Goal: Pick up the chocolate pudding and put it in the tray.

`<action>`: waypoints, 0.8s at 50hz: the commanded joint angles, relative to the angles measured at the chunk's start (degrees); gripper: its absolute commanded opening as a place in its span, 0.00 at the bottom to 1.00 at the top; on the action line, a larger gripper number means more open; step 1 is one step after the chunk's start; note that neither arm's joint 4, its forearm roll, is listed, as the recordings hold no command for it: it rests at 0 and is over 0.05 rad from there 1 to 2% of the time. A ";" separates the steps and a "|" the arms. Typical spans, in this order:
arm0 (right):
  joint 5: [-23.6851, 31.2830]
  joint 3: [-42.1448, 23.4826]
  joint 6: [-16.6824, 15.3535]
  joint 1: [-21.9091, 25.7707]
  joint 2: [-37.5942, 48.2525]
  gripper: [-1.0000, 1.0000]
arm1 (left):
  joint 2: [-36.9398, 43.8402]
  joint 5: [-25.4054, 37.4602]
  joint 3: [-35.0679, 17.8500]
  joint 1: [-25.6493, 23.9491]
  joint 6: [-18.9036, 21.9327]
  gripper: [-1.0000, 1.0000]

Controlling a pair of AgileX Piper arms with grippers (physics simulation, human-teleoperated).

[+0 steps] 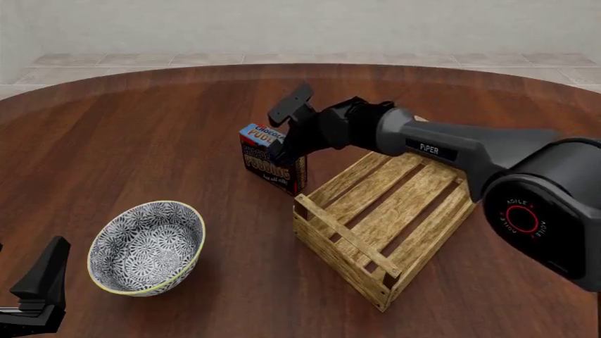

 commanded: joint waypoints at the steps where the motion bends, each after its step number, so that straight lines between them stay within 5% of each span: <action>1: -0.05 -0.07 0.16 -0.34 0.30 1.00 | 0.00 0.00 0.00 0.00 0.00 1.00; 40: -0.80 -1.26 1.65 -0.56 3.48 1.00 | 0.00 0.00 0.00 0.00 0.00 1.00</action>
